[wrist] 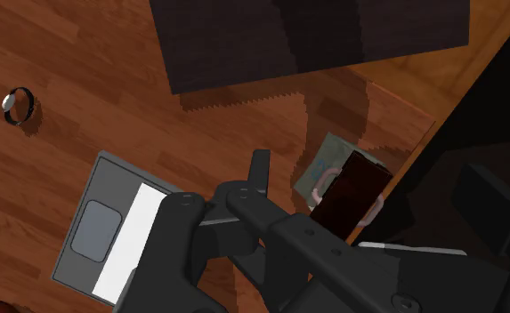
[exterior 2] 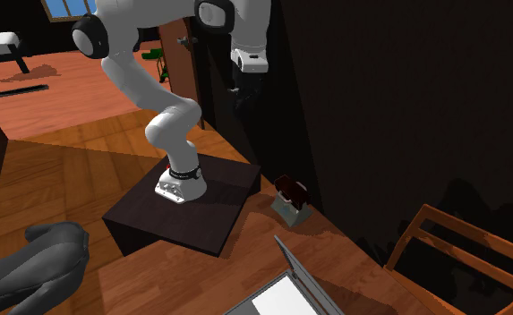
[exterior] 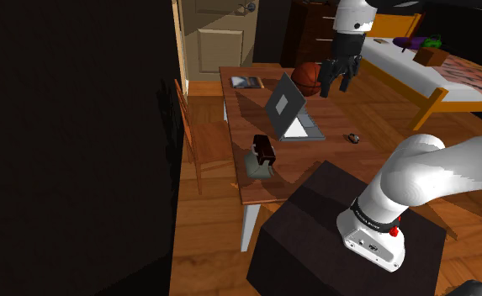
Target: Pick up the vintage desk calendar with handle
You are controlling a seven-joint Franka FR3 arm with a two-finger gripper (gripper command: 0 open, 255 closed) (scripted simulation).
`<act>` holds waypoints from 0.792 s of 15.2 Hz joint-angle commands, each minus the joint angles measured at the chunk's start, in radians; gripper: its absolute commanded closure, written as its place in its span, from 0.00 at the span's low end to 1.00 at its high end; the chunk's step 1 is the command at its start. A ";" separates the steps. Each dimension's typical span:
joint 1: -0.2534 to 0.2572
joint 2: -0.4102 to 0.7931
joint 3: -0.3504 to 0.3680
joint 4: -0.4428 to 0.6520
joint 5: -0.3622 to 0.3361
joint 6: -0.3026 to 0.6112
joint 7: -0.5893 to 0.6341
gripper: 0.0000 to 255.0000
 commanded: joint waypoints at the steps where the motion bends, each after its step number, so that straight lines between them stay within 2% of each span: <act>1: 0.000 0.000 0.000 0.000 0.000 0.000 0.000 0.00; 7: -0.012 0.009 0.043 -0.187 0.066 0.234 0.122 0.00; 12: -0.012 0.074 0.083 -0.306 0.125 0.453 0.213 0.00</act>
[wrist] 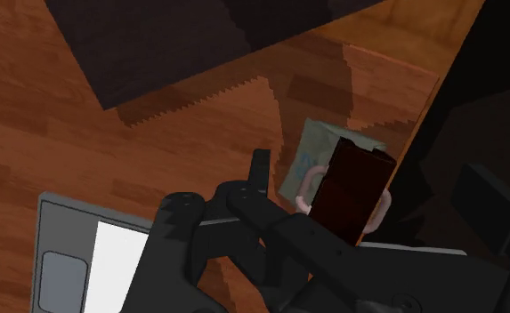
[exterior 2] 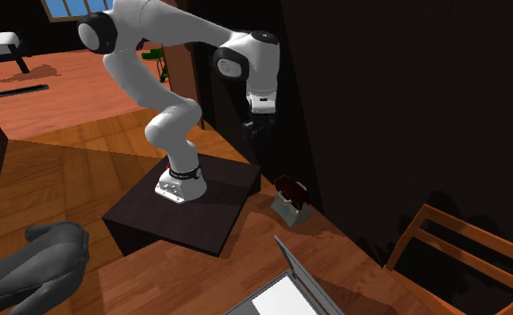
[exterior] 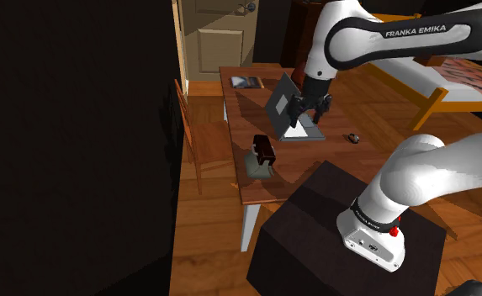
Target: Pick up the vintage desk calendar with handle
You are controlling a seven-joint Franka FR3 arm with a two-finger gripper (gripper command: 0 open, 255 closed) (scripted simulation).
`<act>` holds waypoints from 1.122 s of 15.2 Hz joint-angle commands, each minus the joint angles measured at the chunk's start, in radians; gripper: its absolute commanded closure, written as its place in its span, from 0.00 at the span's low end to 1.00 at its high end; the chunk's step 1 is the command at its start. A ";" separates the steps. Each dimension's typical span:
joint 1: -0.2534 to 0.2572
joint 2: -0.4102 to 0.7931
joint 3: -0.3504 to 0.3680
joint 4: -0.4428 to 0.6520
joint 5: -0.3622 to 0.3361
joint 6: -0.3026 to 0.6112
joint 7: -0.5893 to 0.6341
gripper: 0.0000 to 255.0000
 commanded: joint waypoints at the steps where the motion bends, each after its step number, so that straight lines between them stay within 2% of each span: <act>1: 0.001 0.037 0.016 -0.044 0.025 0.099 0.036 0.00; 6: 0.010 0.176 0.058 -0.111 0.090 0.344 0.115 0.00; 12: 0.031 0.419 0.100 -0.125 0.174 0.650 0.192 0.00; 17: 0.042 0.511 0.103 -0.134 0.204 0.756 0.180 0.00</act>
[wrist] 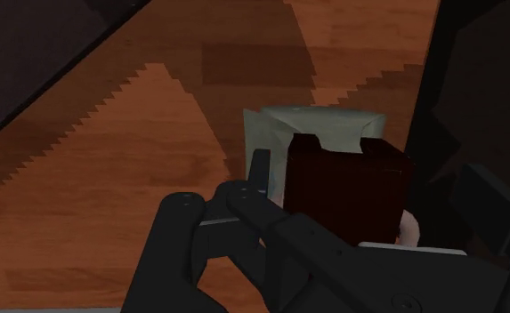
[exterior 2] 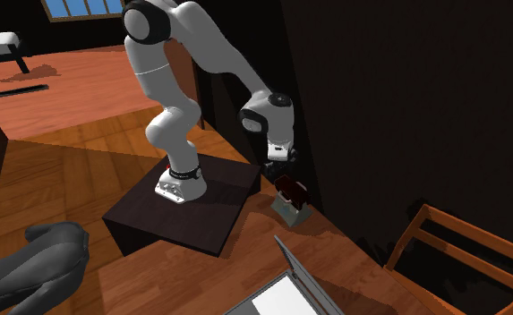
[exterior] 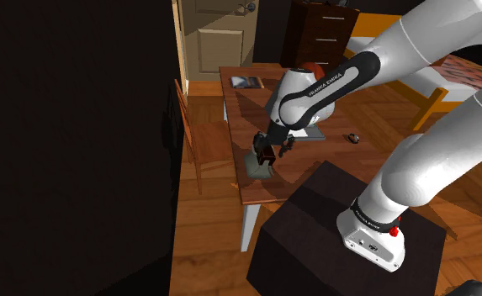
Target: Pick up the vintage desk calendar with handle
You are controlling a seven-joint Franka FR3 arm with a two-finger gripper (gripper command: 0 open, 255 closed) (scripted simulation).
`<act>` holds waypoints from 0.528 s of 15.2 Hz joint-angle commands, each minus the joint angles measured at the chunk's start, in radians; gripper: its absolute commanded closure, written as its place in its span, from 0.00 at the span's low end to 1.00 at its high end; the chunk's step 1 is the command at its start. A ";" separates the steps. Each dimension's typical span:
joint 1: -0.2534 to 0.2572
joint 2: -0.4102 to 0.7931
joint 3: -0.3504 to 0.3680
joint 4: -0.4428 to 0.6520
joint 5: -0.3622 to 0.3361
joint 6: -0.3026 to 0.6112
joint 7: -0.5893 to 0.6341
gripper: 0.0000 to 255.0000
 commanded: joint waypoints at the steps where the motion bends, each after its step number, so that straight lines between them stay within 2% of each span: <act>1: 0.006 0.032 0.001 -0.007 0.013 0.040 -0.008 0.00; 5: 0.012 0.074 0.000 -0.011 0.029 0.086 -0.024 0.00; 6: 0.012 0.073 0.001 -0.010 0.029 0.084 -0.023 1.00; 8: 0.011 0.072 0.000 -0.010 0.028 0.083 -0.023 1.00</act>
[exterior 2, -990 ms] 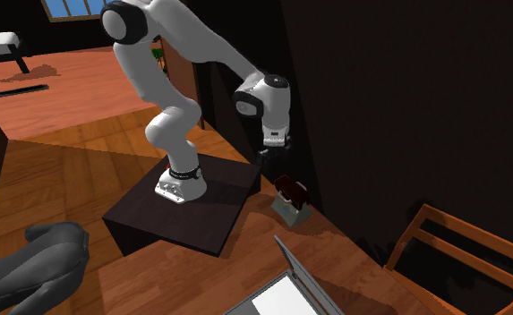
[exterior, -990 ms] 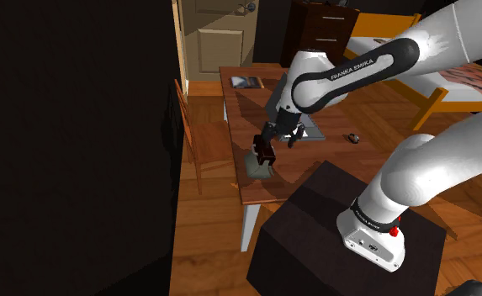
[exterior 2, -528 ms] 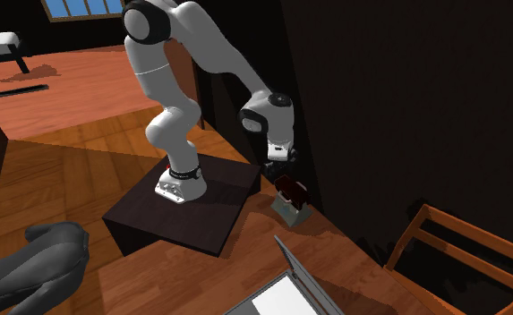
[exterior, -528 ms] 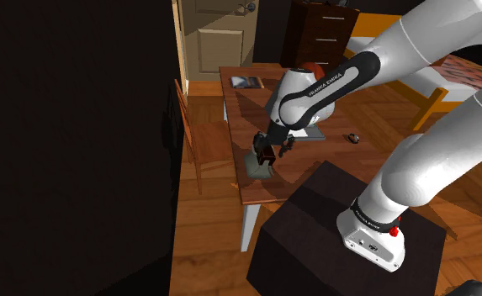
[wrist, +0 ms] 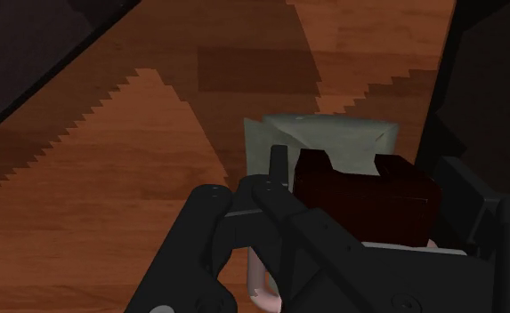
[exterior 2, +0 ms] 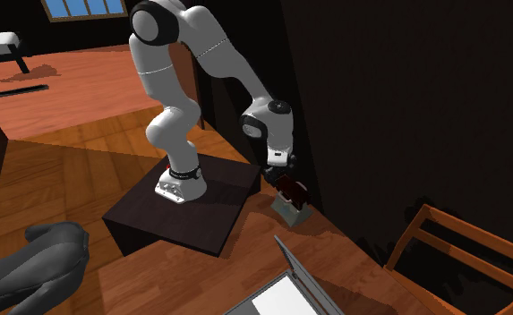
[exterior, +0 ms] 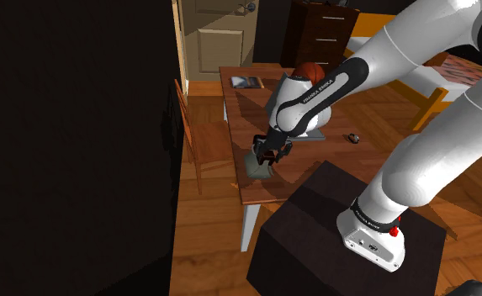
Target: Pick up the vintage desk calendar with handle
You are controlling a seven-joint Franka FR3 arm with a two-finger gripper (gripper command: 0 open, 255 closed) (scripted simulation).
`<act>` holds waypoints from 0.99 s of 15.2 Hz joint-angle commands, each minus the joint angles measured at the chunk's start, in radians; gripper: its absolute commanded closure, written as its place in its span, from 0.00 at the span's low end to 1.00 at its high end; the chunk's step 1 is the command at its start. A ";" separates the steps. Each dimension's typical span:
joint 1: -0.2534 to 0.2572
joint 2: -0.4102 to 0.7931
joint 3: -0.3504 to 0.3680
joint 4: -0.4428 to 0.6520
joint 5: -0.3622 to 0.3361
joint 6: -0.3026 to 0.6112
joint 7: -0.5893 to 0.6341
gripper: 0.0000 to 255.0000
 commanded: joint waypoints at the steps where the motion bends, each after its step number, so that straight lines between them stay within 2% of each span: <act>1: -0.001 0.002 -0.001 0.000 0.000 0.002 -0.001 1.00; 7: -0.001 0.003 -0.001 -0.001 0.001 0.005 -0.001 1.00; 15: -0.018 -0.120 0.001 0.020 -0.042 -0.138 0.041 1.00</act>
